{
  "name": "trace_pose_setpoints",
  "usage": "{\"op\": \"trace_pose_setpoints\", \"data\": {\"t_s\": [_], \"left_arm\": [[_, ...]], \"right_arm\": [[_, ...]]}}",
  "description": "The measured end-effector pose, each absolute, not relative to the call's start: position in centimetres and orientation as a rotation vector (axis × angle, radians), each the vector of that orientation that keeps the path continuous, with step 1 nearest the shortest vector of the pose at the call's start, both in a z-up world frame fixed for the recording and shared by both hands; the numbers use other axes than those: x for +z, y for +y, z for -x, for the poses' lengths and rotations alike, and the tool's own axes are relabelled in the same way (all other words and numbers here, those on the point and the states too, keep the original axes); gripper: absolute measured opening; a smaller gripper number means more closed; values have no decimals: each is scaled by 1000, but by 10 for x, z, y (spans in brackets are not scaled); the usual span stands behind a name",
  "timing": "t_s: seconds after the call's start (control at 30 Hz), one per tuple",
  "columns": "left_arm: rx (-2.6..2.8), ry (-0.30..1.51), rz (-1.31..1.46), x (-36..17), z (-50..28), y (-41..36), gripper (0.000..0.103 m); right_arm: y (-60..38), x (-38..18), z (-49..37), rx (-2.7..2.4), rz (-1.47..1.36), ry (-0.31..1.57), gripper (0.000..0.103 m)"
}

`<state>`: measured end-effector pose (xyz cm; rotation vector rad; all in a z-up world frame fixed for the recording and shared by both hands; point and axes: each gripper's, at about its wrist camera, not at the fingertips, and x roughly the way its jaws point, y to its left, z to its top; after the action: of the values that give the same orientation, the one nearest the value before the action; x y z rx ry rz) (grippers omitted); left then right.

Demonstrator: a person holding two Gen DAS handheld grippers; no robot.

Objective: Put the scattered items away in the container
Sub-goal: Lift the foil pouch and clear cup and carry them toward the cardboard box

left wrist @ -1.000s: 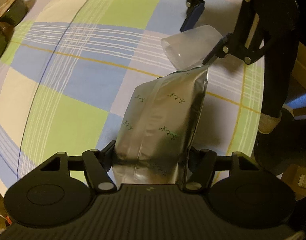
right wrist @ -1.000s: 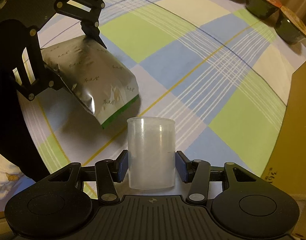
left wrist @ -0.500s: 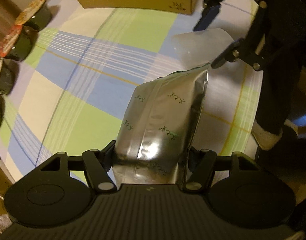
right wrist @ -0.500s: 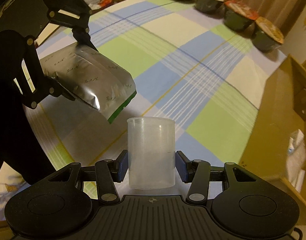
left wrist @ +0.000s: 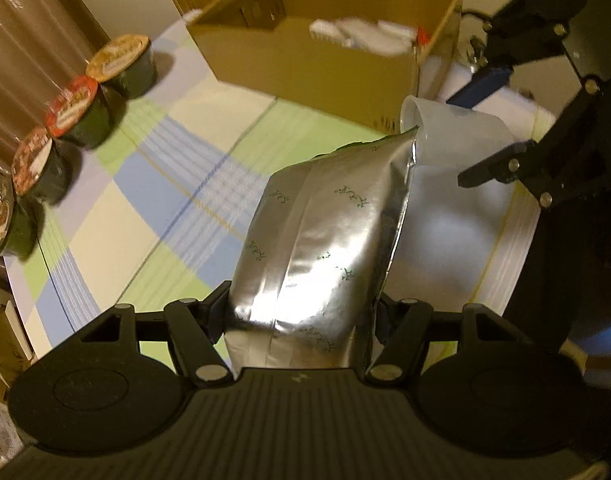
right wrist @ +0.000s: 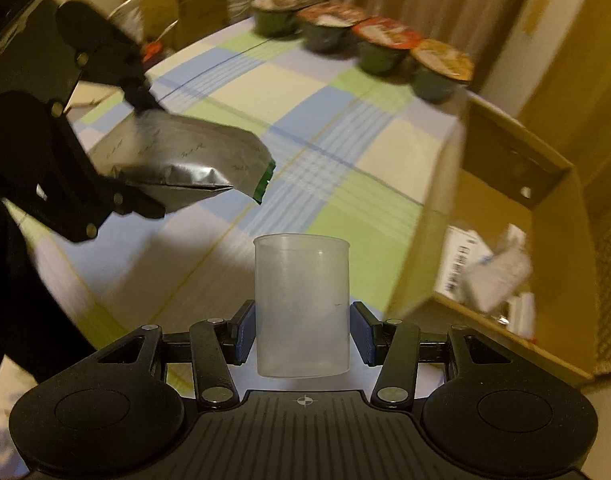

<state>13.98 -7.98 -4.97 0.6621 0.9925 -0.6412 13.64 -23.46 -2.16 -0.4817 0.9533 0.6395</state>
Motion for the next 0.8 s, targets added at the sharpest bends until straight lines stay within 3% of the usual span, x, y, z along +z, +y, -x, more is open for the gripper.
{"op": "trace_pose_setpoints", "data": {"t_s": [0.8], "left_arm": [[-508,967,-333,-3,-183,-146,64]], "right_arm": [[-318,38,-161,411,392,859,52]]}}
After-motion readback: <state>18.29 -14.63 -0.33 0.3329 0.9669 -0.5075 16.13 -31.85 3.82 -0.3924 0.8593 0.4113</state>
